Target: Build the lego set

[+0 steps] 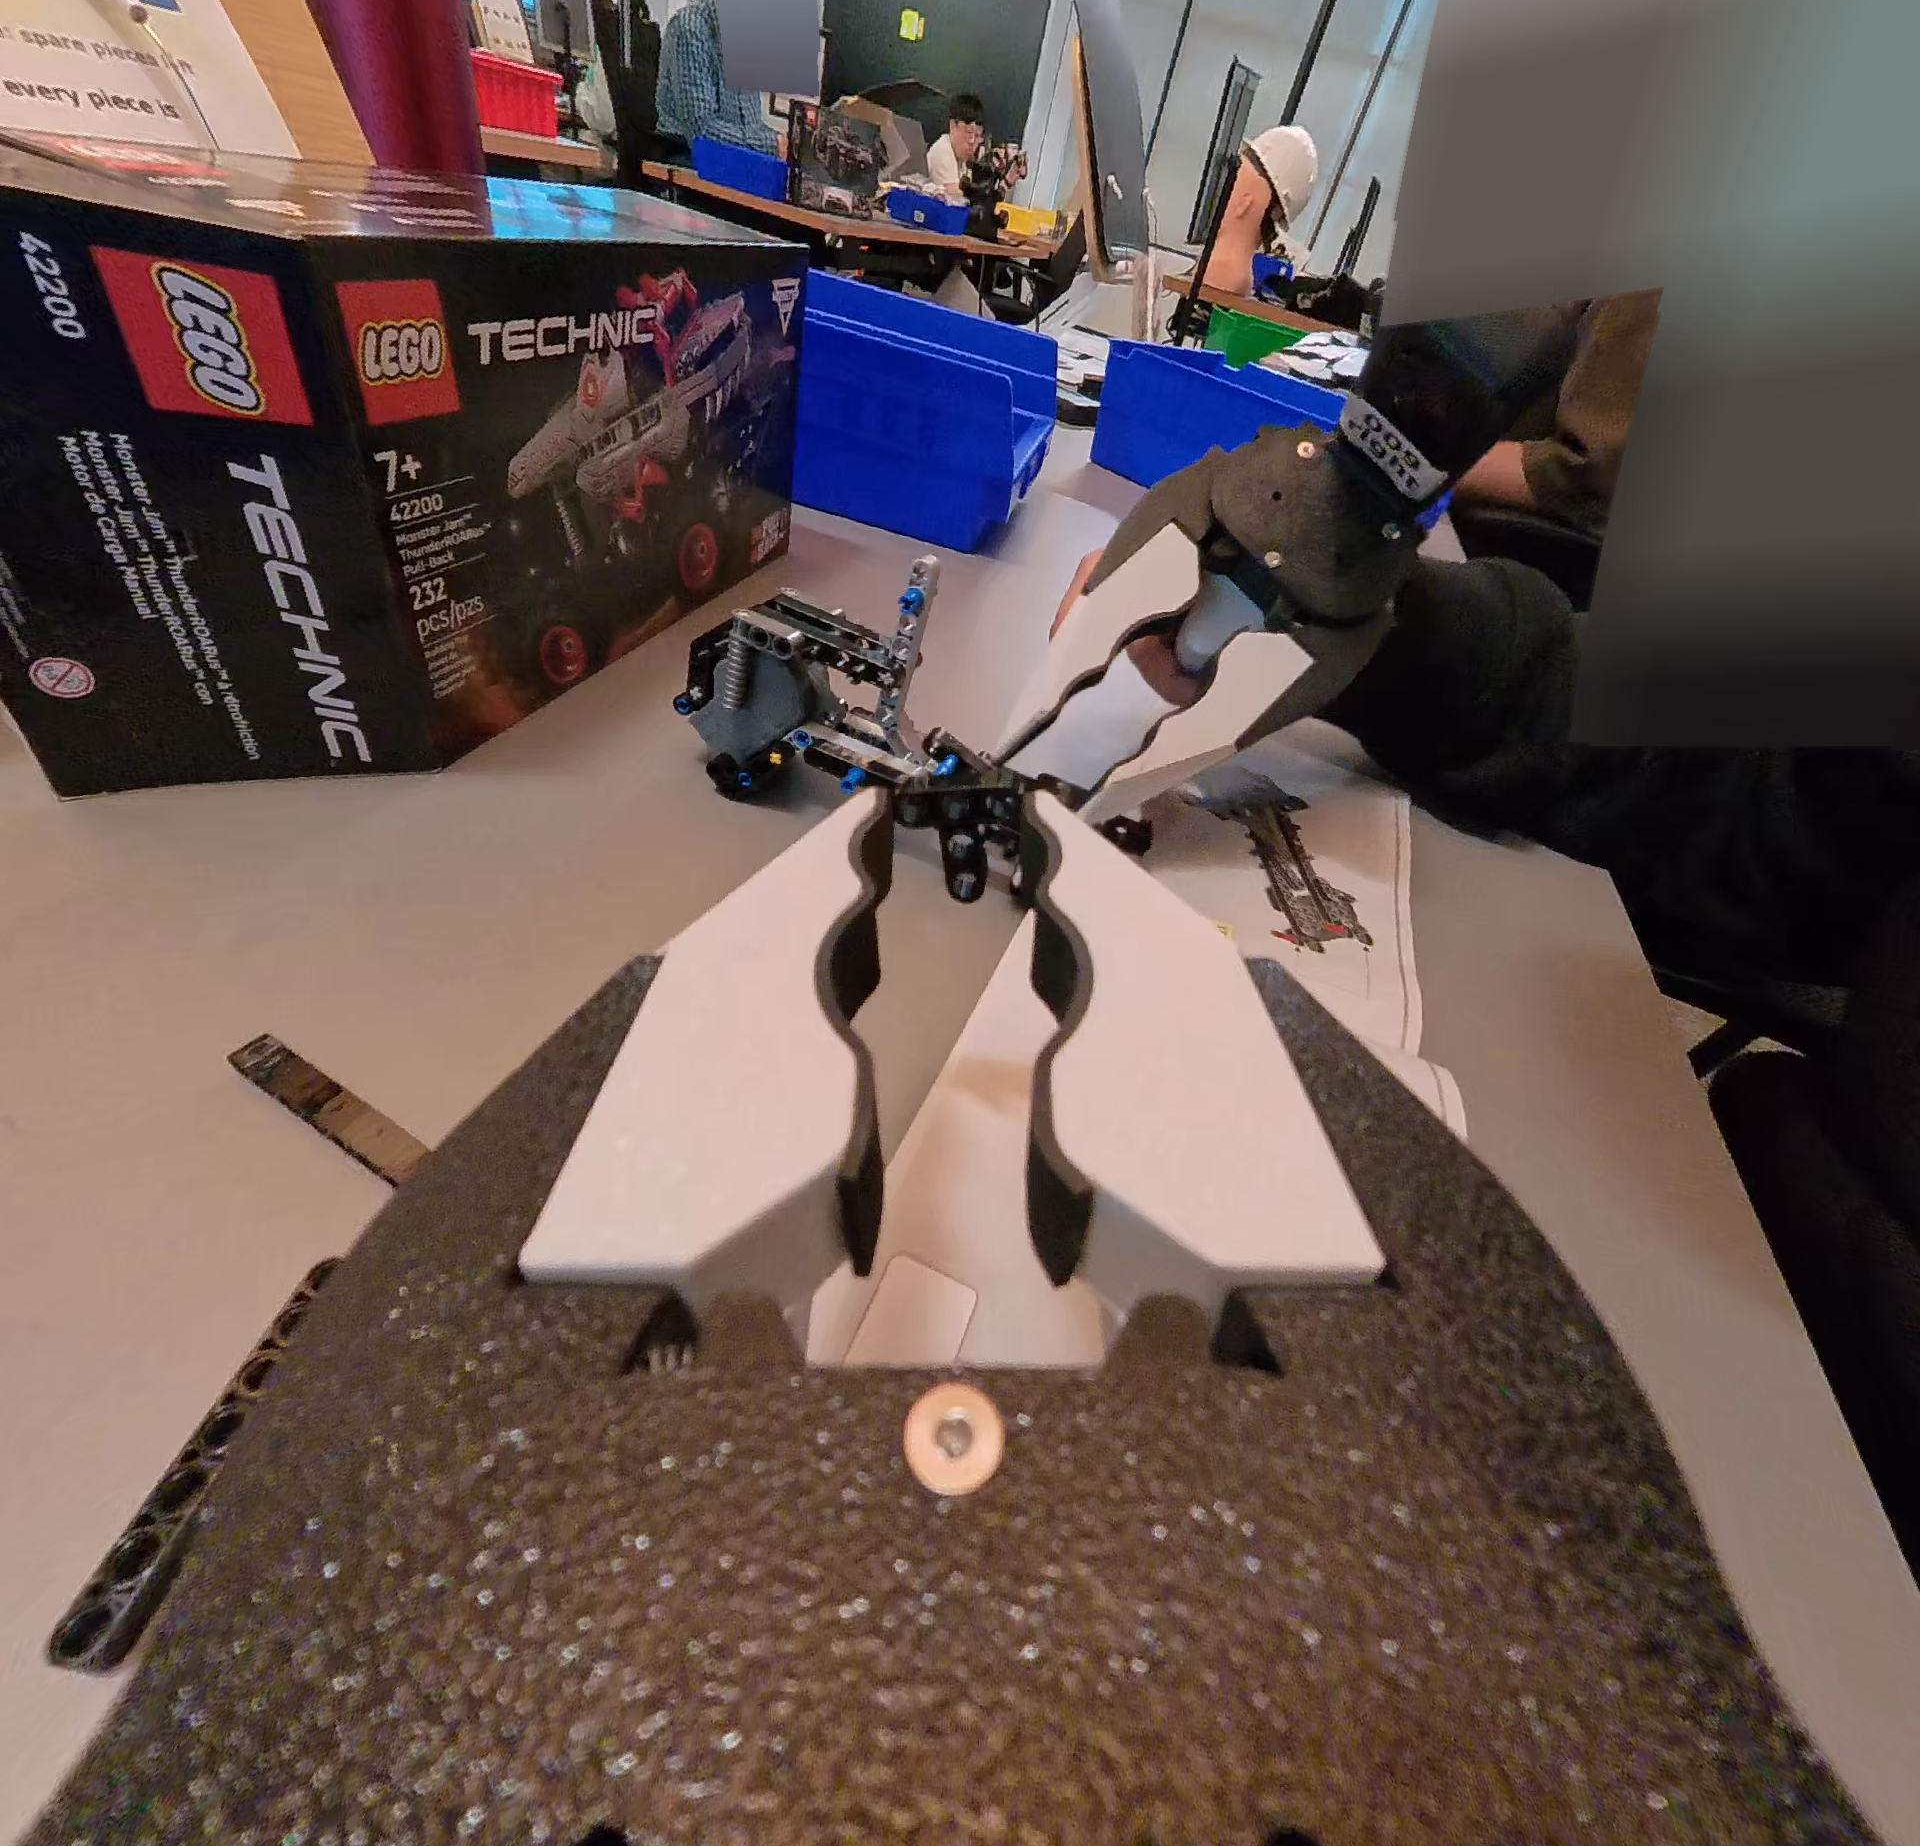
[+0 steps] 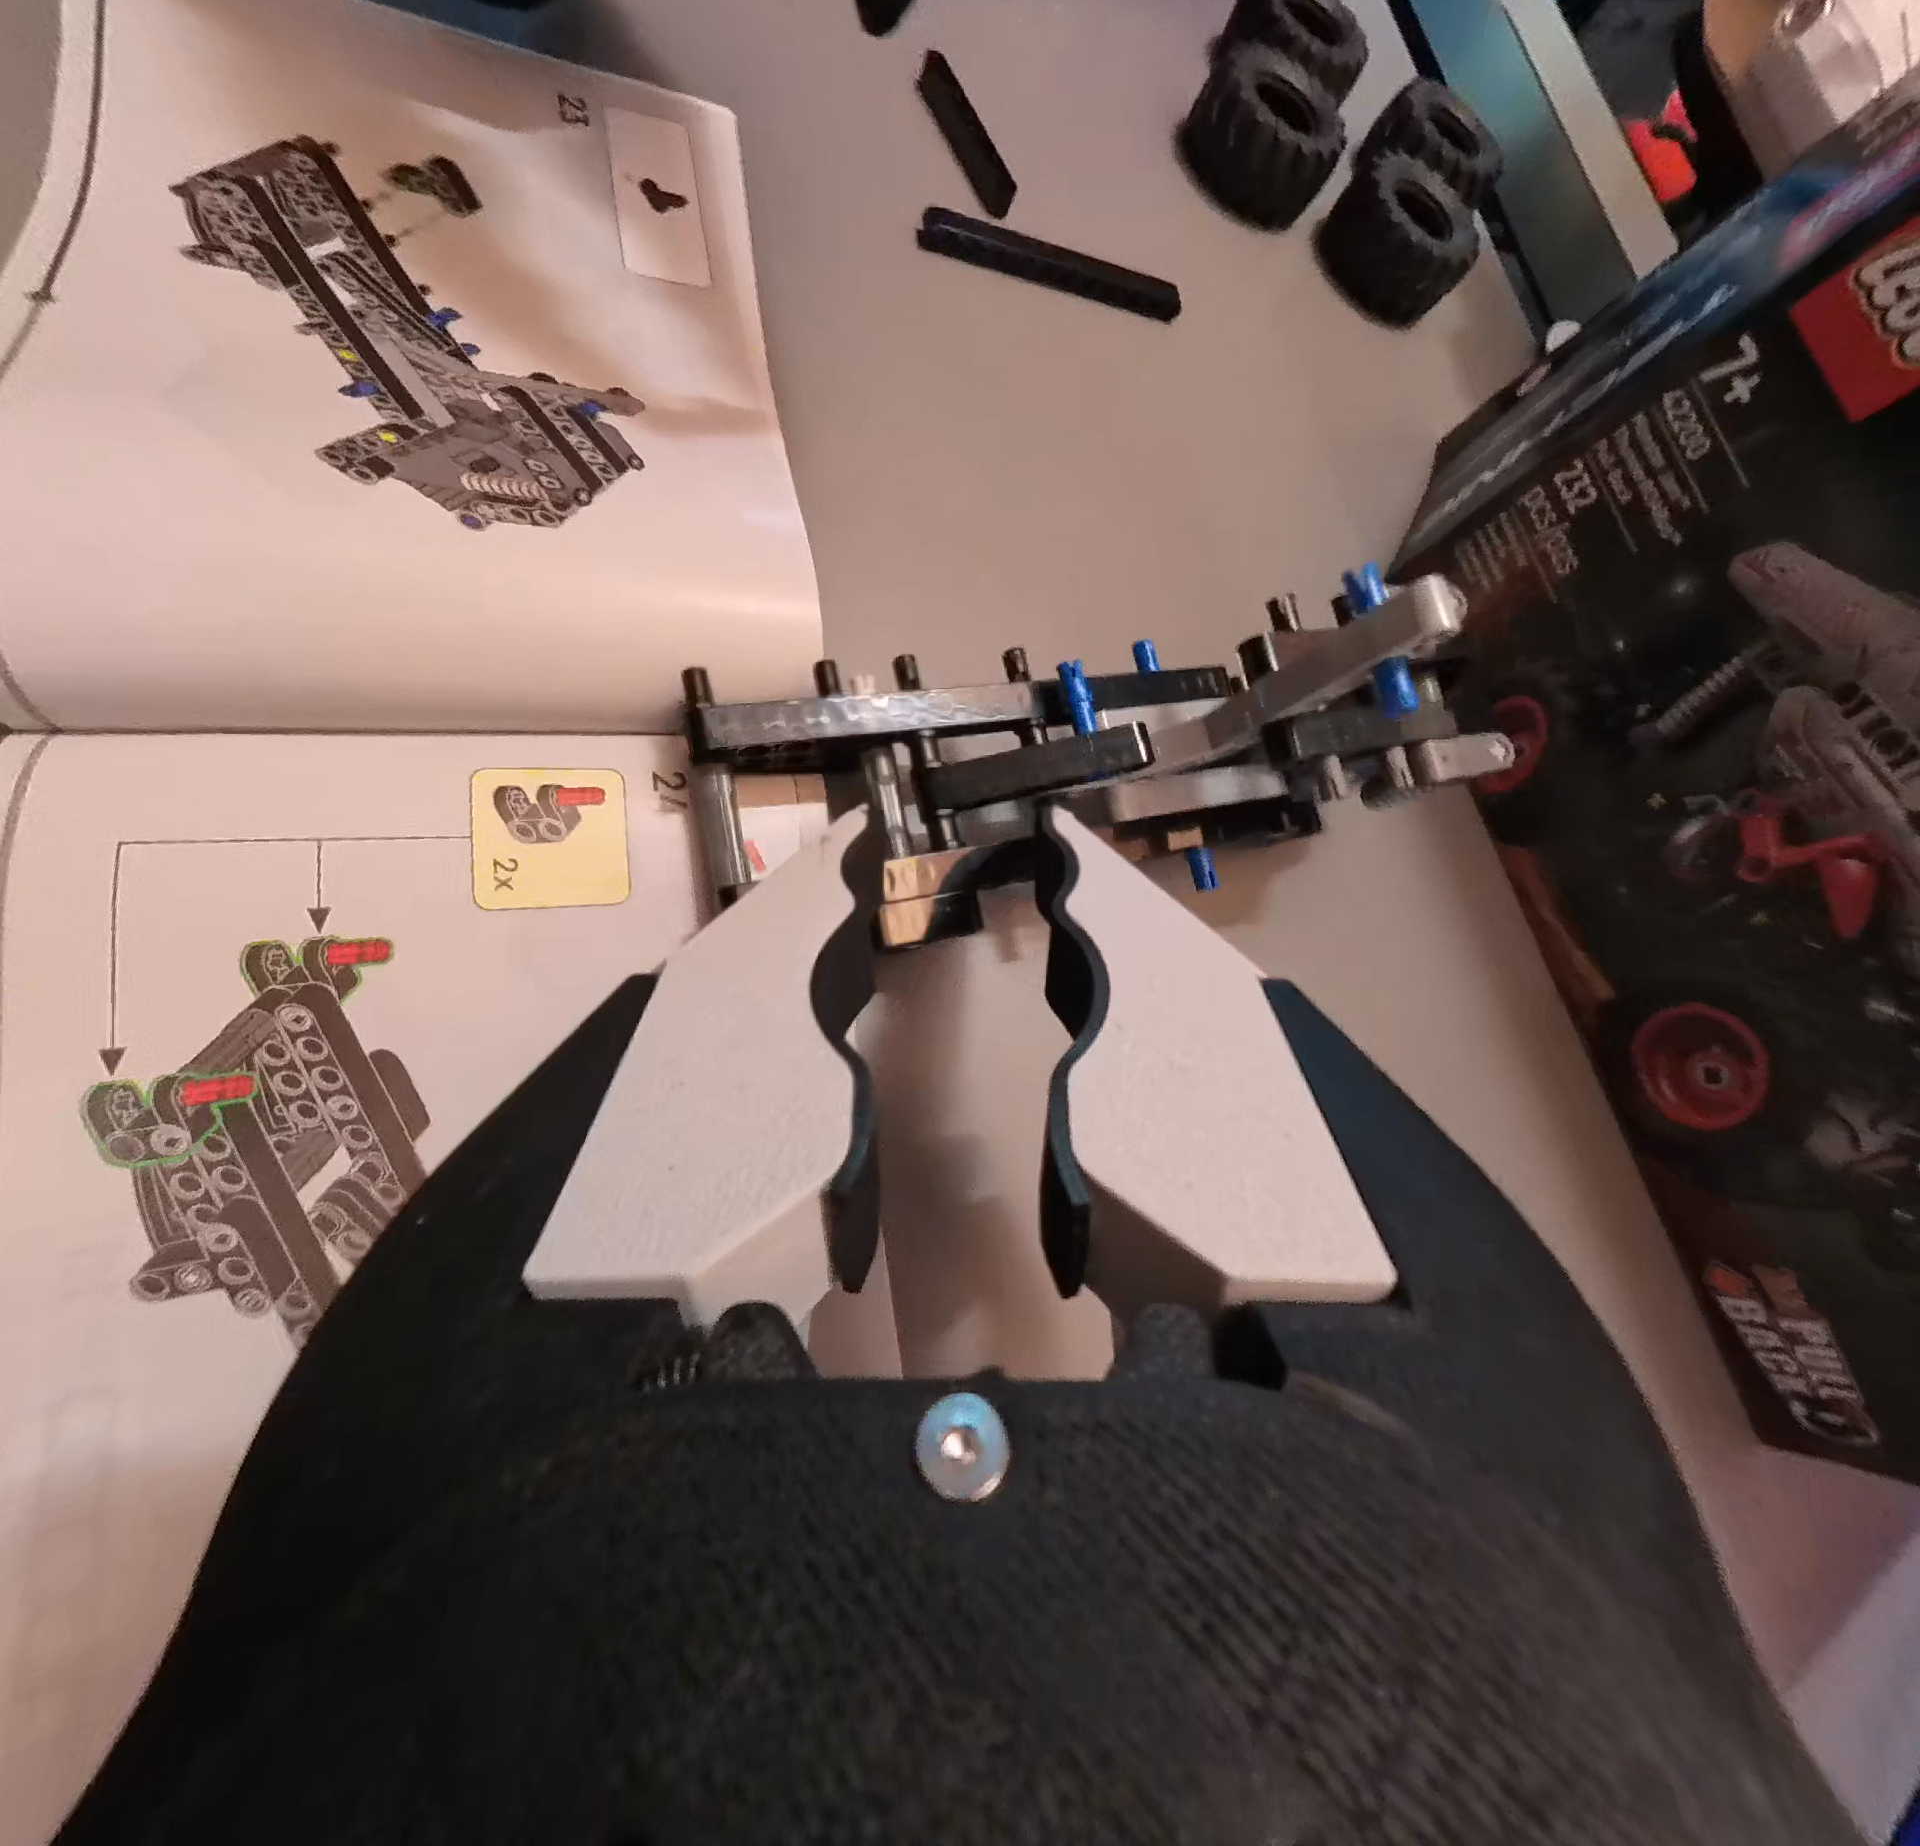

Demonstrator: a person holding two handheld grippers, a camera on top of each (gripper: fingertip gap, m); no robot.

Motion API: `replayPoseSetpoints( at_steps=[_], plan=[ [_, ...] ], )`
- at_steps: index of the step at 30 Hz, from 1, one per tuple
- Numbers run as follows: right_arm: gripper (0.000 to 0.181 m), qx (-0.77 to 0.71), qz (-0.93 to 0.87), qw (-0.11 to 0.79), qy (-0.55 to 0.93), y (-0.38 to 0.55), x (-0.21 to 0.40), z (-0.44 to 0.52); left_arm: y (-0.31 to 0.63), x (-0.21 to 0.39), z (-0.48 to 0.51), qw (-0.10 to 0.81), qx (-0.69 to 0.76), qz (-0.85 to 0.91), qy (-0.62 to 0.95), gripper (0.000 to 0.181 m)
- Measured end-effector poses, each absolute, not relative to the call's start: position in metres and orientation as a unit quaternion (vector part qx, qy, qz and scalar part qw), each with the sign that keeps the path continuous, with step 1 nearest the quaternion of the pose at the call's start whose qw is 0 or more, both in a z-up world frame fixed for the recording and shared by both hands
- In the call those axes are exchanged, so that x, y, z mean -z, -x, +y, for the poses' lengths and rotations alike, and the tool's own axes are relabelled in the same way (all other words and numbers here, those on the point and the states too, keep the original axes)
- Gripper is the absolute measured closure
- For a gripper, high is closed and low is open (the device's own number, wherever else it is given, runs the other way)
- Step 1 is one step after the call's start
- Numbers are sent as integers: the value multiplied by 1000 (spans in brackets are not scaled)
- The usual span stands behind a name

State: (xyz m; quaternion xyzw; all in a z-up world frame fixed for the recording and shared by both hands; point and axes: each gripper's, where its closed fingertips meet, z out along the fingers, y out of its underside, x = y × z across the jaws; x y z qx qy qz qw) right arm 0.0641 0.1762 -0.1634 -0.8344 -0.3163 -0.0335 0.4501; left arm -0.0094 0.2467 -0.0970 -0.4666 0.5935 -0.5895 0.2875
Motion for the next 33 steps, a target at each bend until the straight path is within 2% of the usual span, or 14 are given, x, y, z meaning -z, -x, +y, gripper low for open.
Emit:
replayPoseSetpoints(
  at_steps=[7,9,13,18,21,25,26,33],
  plan=[
    [138,-51,-244,427,869,-66,164,166,11,92,254,299,595,580,469,160],
    [120,-73,-224,410,881,-64,166,161,12,92,255,300,597,577,470,160],
    [109,-66,-232,394,887,-61,172,155,11,94,250,300,589,589,465,160],
    [127,-104,-129,395,904,-58,165,151,10,95,242,298,582,605,455,160],
    [118,-68,-50,372,924,-70,177,147,11,92,236,295,589,606,446,160],
    [127,-76,60,400,911,-66,168,150,12,92,233,301,580,615,441,160],
    [126,-64,75,400,911,-68,167,151,12,91,233,302,580,616,439,160],
    [149,-49,98,368,923,-61,174,154,13,87,229,304,583,617,432,160]
  ],
)
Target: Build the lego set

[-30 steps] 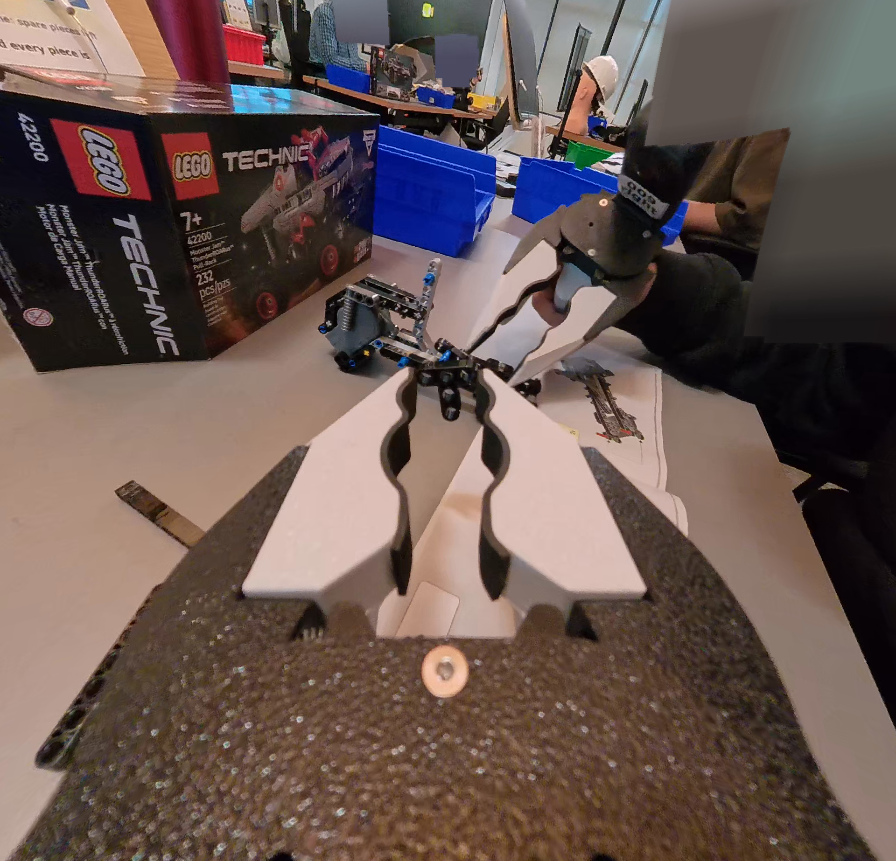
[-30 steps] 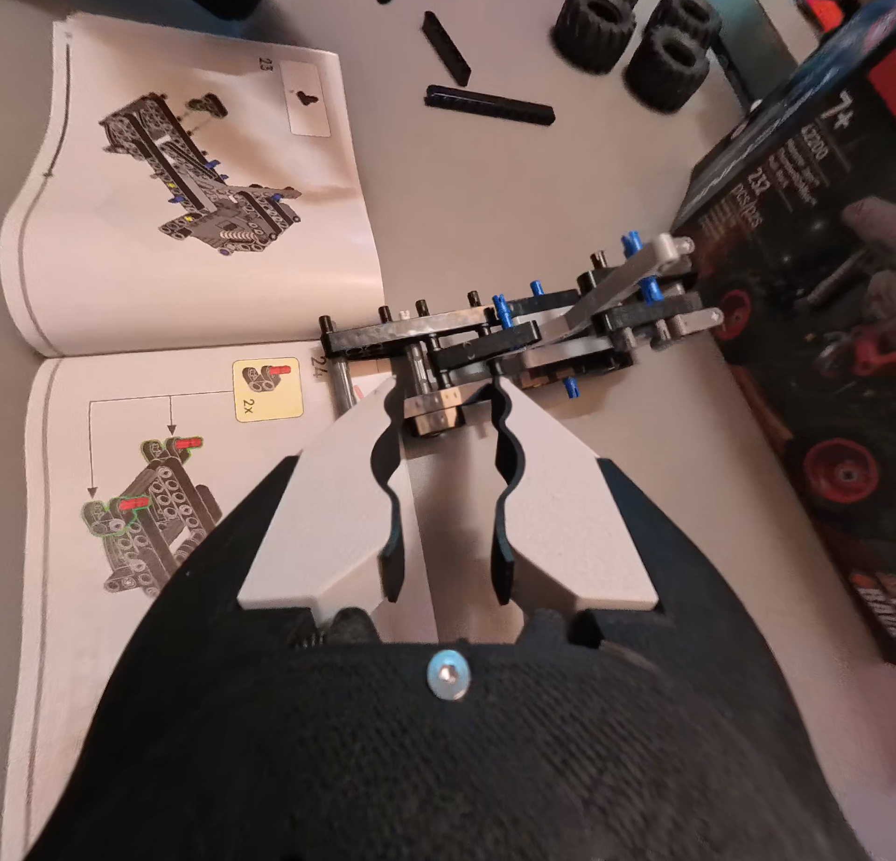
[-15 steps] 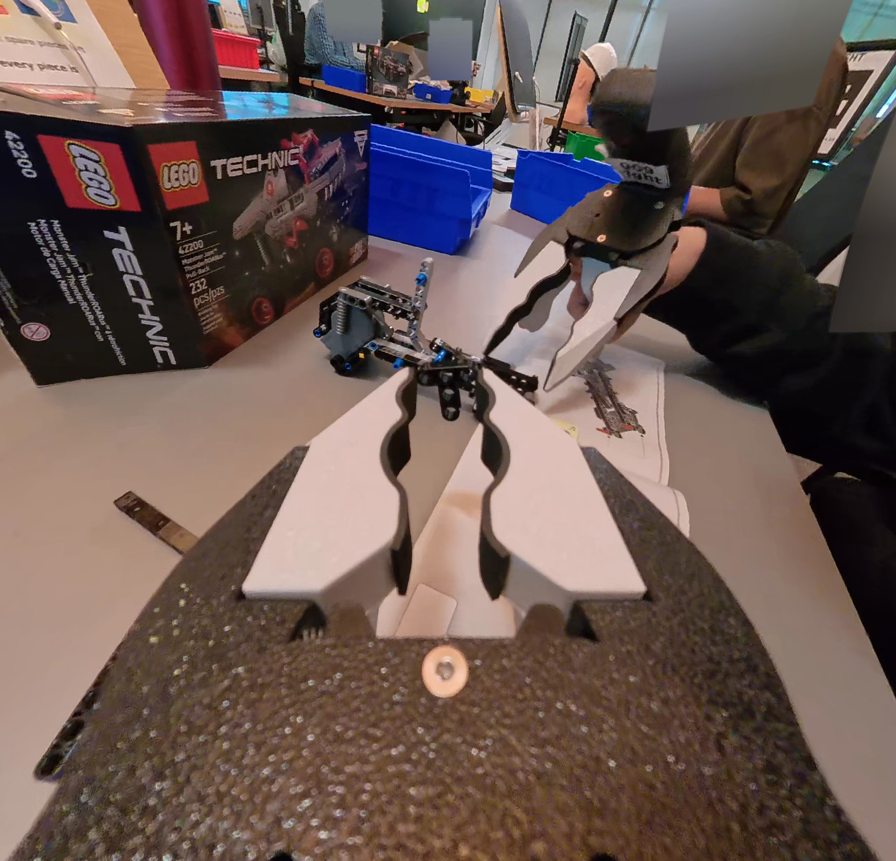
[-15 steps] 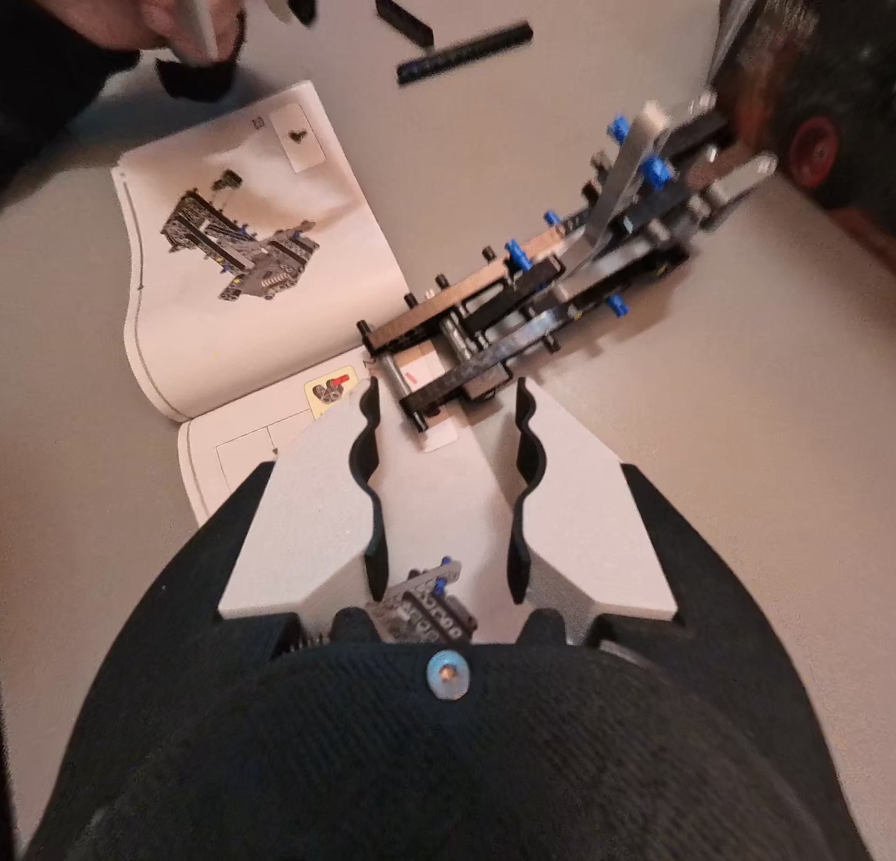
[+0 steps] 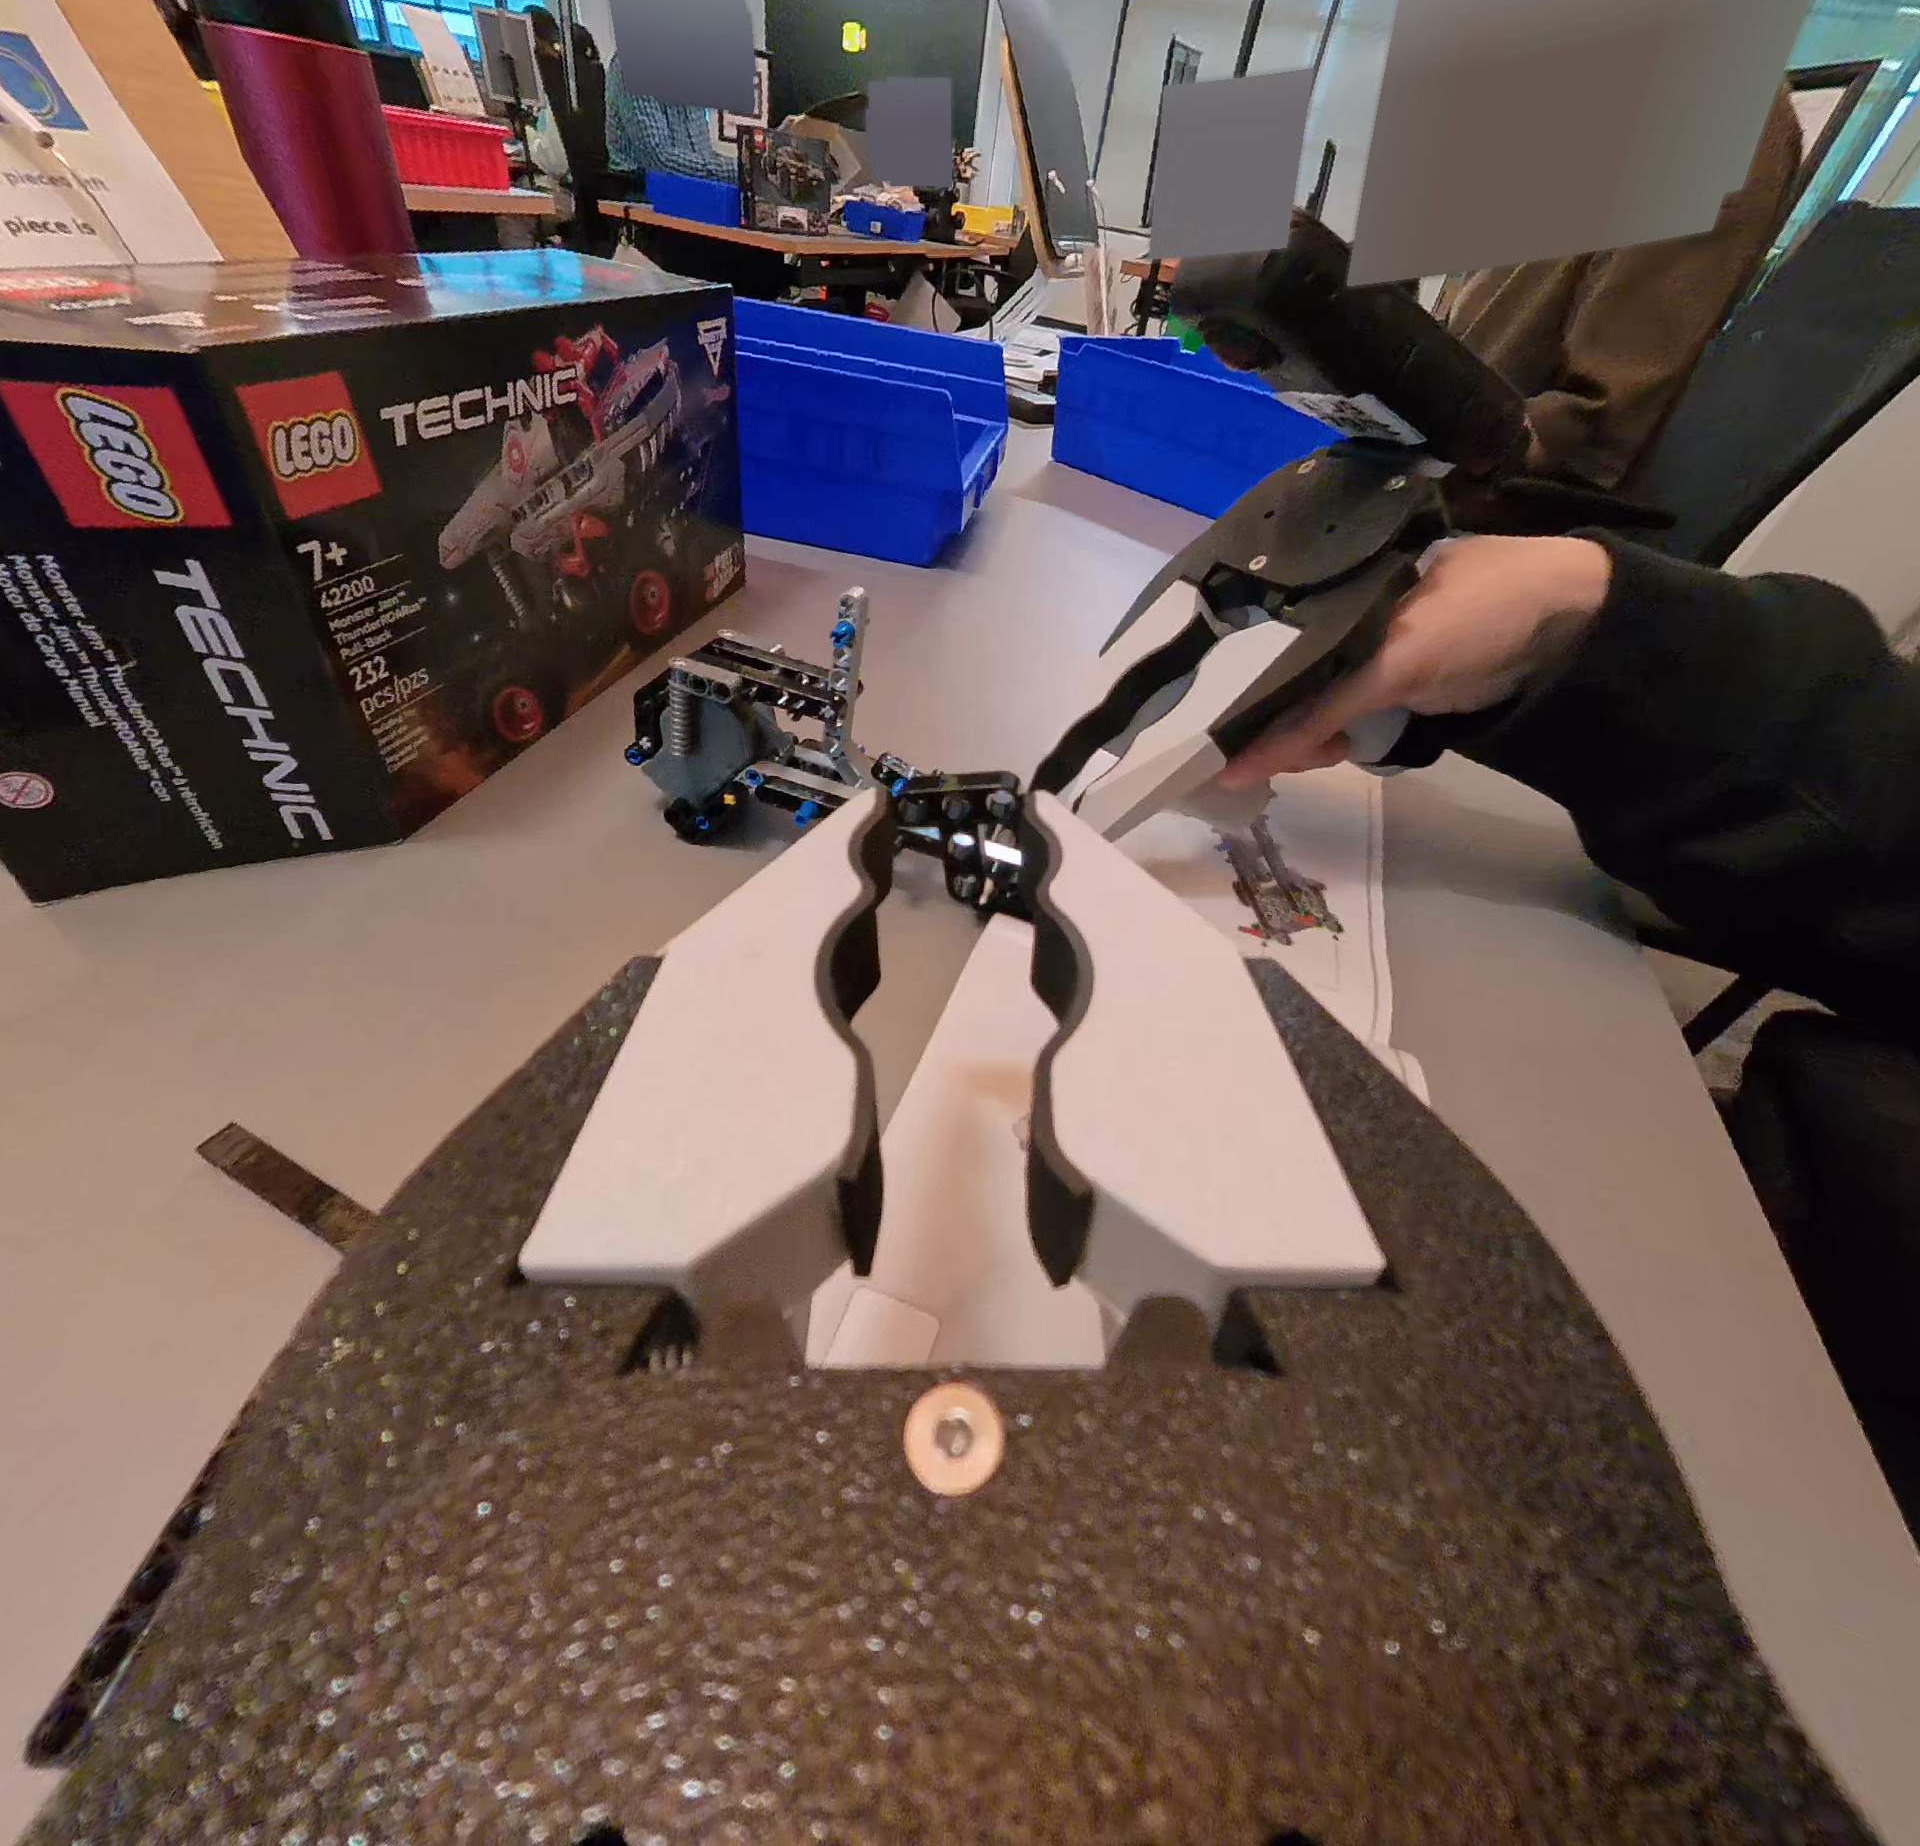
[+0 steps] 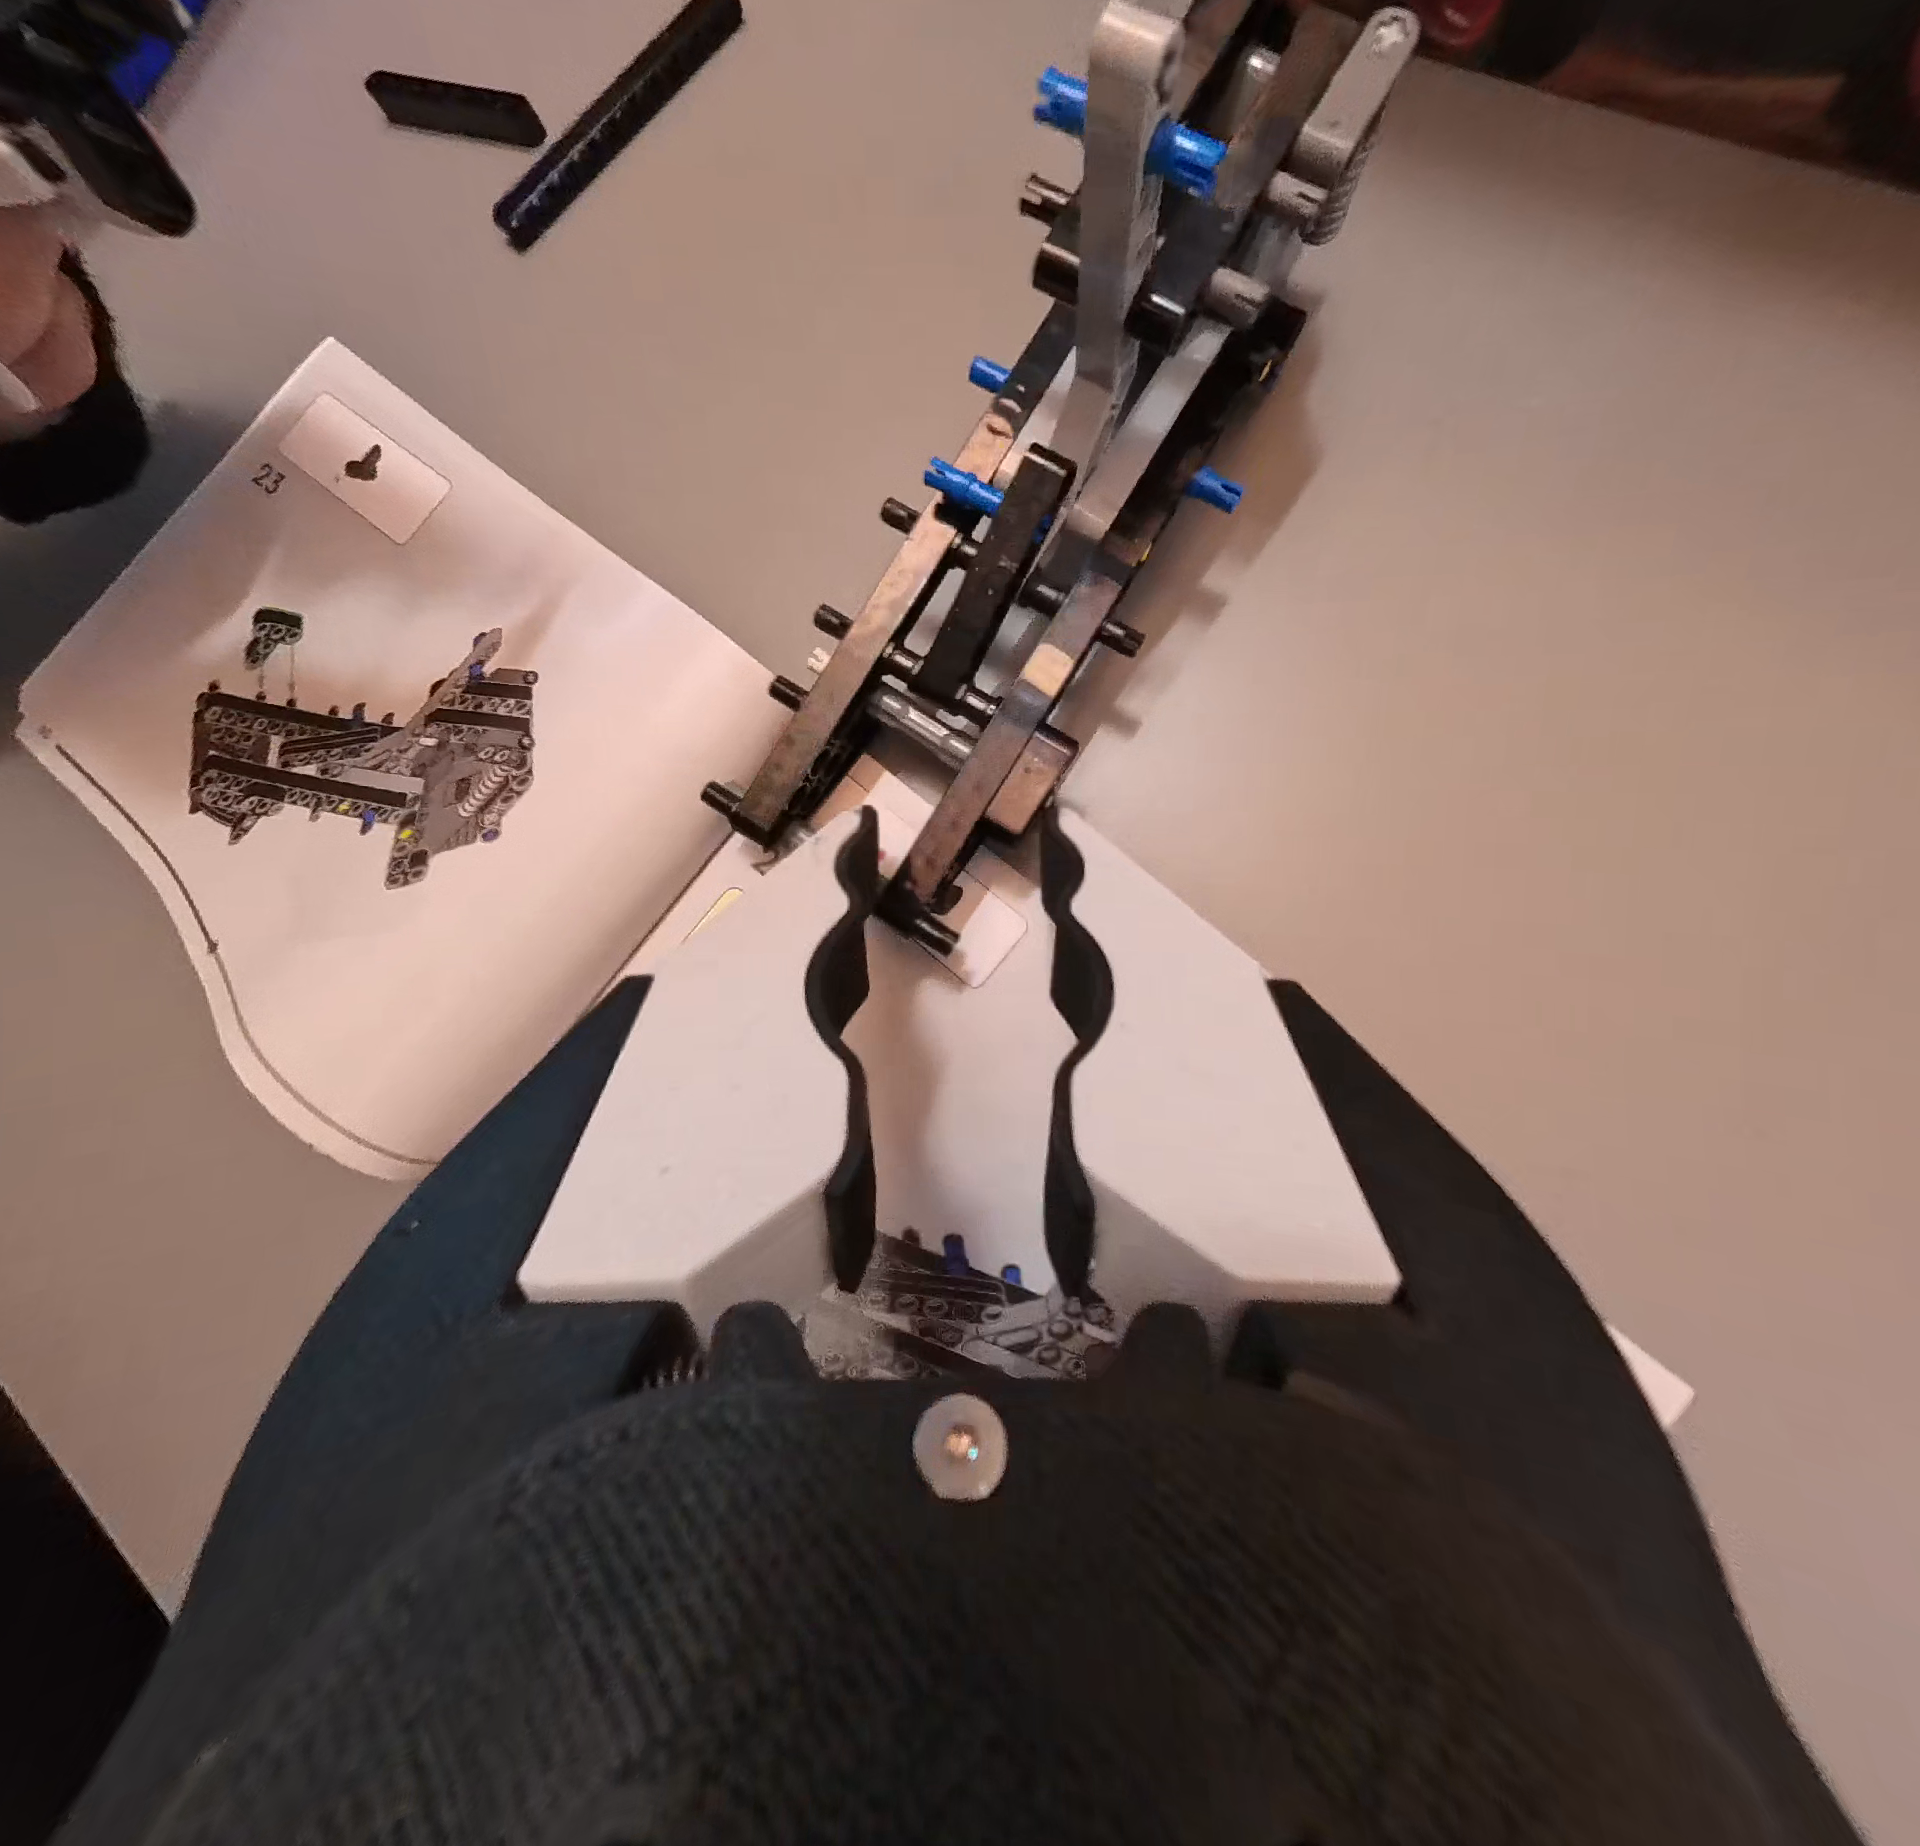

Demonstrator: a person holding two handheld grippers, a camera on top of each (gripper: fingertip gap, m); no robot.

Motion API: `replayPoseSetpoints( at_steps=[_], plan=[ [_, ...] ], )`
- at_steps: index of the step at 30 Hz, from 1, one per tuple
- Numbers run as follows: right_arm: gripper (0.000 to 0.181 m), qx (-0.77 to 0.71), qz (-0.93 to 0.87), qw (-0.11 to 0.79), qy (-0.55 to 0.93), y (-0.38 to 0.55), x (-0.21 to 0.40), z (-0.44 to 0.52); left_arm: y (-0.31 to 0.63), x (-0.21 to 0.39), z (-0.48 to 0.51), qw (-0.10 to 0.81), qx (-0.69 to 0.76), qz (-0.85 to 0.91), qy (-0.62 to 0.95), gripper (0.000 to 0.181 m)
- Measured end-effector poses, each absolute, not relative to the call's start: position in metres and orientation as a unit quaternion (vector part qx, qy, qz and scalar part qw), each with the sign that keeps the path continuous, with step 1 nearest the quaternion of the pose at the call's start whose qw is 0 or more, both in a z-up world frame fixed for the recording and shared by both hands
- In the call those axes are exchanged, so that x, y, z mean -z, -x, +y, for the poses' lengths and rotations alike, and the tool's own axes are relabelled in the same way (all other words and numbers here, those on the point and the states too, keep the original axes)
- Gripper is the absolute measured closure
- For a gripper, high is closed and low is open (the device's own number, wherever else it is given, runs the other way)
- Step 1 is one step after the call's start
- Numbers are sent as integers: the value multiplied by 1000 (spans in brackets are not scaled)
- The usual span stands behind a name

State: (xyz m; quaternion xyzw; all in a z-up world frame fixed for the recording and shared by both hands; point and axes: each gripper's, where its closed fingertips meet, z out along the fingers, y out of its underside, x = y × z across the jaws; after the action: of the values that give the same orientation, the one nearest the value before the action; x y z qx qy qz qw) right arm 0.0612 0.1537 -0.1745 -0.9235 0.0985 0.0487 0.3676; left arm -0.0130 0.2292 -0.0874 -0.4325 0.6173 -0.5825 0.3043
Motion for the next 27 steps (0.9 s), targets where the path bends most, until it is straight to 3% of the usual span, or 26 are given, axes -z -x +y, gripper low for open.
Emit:
replayPoseSetpoints(
  at_steps=[7,17,21,27],
  plan=[
    [156,-48,120,359,924,-68,184,158,12,86,218,310,576,634,412,160],
    [157,-135,156,427,881,-74,170,159,-2,98,195,329,539,664,401,160],
    [167,-177,184,476,842,-80,163,164,-9,104,187,336,524,669,406,160],
    [165,-171,118,472,857,-73,162,163,-14,117,175,338,491,695,403,160]
  ],
)
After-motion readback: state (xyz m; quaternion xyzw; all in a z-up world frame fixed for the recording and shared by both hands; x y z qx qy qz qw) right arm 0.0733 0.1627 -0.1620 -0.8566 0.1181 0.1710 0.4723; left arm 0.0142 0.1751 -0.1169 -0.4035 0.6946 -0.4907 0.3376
